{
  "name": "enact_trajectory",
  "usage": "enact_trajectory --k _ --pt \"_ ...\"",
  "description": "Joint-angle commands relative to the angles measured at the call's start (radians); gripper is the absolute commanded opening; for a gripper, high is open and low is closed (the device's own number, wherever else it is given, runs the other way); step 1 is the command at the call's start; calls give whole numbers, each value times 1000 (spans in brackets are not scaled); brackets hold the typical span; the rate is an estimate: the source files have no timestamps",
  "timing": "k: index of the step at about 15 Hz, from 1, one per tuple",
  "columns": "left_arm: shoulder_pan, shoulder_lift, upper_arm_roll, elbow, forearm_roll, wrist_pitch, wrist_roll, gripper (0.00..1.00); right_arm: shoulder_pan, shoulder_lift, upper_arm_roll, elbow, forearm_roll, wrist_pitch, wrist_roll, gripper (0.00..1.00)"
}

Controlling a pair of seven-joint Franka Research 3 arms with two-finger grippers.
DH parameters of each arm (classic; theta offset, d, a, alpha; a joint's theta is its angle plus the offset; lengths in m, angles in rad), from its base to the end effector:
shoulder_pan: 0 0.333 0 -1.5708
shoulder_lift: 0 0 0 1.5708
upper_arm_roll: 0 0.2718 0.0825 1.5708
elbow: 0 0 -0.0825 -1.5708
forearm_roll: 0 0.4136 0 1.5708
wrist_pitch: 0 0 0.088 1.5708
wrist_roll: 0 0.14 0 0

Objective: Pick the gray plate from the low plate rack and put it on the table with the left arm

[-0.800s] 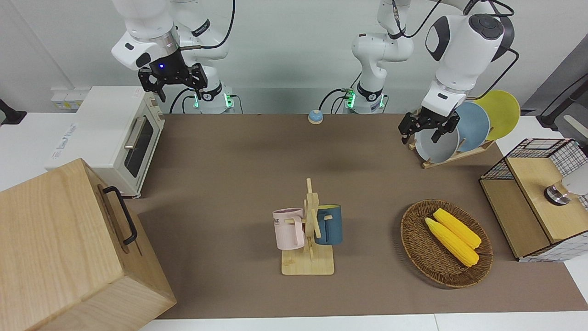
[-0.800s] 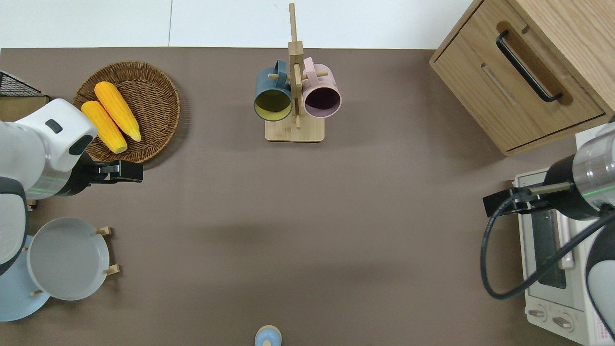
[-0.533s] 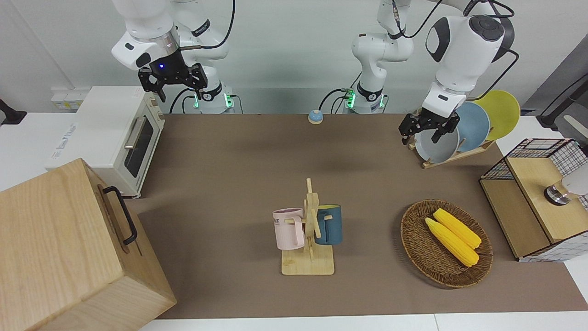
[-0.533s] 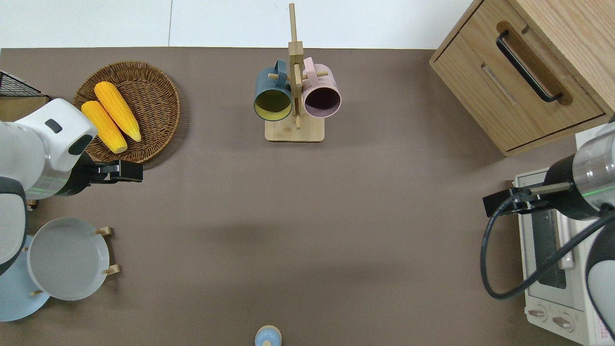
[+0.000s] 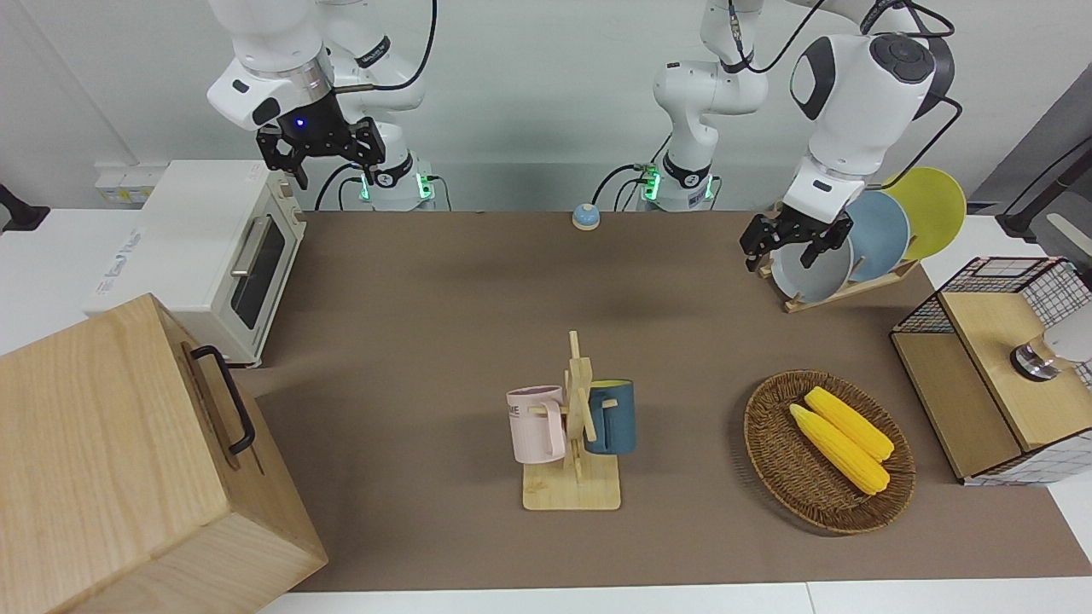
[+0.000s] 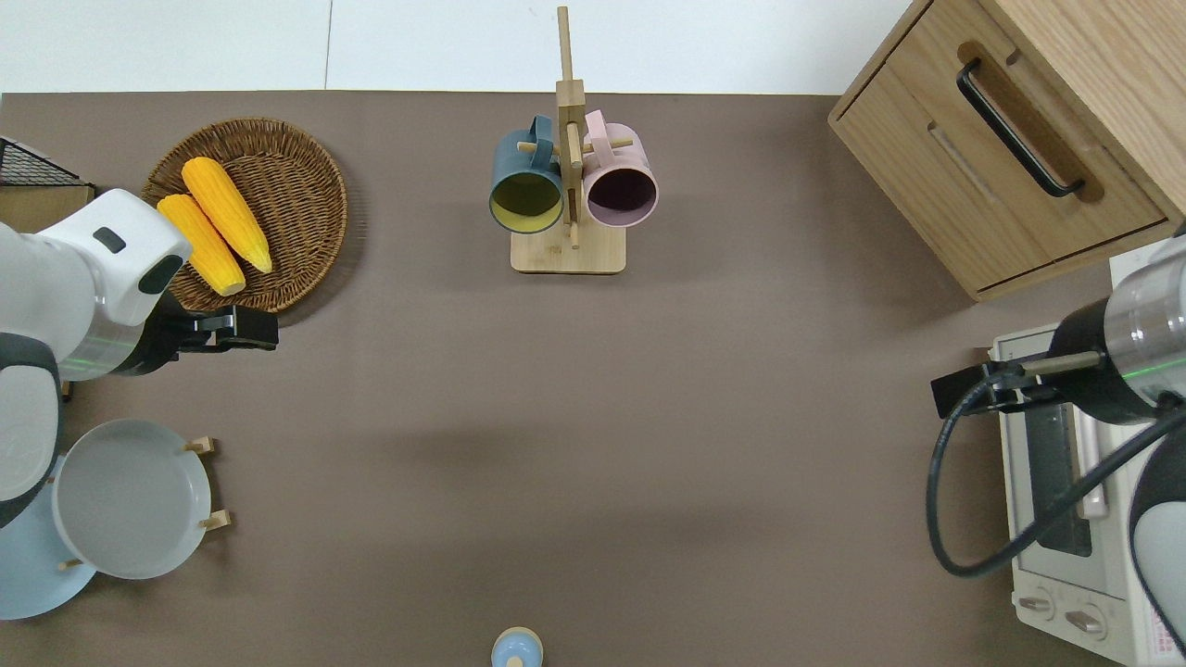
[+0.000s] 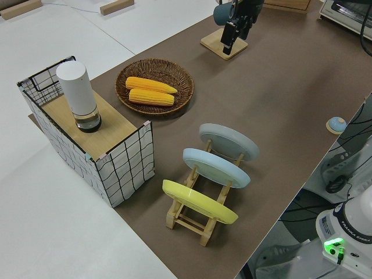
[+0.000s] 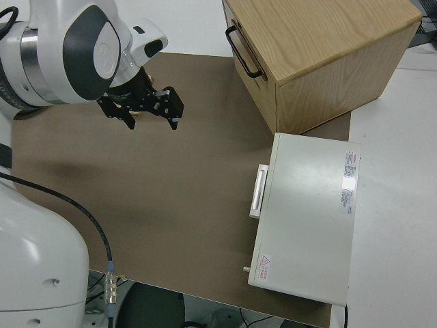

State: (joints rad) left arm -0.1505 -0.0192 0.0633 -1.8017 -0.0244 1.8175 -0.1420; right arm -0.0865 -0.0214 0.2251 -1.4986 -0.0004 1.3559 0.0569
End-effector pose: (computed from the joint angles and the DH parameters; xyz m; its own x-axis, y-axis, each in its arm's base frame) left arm 0.5893 -0.0542 0.4633 0.9977 0.0607 0.0310 0.0598 -0.9978 0.0297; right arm 0.5459 0.0772 0.5774 0.9894 0.0799 -0.1210 0.0819 -0.9966 0.0121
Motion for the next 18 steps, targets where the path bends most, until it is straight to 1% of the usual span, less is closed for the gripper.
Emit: enact_trajectory --k 1,3,4,5,6,7,10,11,12,14,15,16,17,18 --pt "-3 -1 4 -5 -5 6 -11 1000 -15 -5 7 6 3 -15 -3 990" --pt "-1 -1 4 -8 -2 2 -11 1000 -15 -5 7 6 3 -15 -3 987" --pt "2 -1 4 -11 18 -1 -11 1000 -13 -5 7 6 3 -15 -3 987" --pt "2 1 4 -11 44 -3 -13 1000 -15 -5 7 6 3 -15 -3 990" --pt "3 1 4 -16 105 -9 -11 1000 -13 -5 7 6 3 -15 -3 990" --pt "3 2 4 -18 133 -10 -11 1000 -13 -5 7 6 3 -15 -3 990" --pt "5 7 6 -18 149 -27 -21 1000 -15 -5 7 6 3 -15 -3 987" --pt "6 10 6 -18 178 -47 -46 1000 -15 -5 7 6 3 -15 -3 990" --pt "5 13 6 -21 232 -58 -53 1000 -13 -5 7 6 3 -15 -3 987" --pt "9 21 6 -41 267 -58 -47 1000 -13 -5 7 6 3 -15 -3 990" --pt "18 31 10 -50 273 -58 -45 1000 -13 -5 7 6 3 -15 -3 987" --pt "17 36 16 -62 302 -58 -47 1000 -13 -5 7 6 3 -15 -3 987" --pt "14 42 16 -73 346 -70 -54 1000 -13 -5 7 6 3 -15 -3 987" --pt "14 51 16 -77 391 -123 -51 1000 -15 -5 7 6 3 -15 -3 987"
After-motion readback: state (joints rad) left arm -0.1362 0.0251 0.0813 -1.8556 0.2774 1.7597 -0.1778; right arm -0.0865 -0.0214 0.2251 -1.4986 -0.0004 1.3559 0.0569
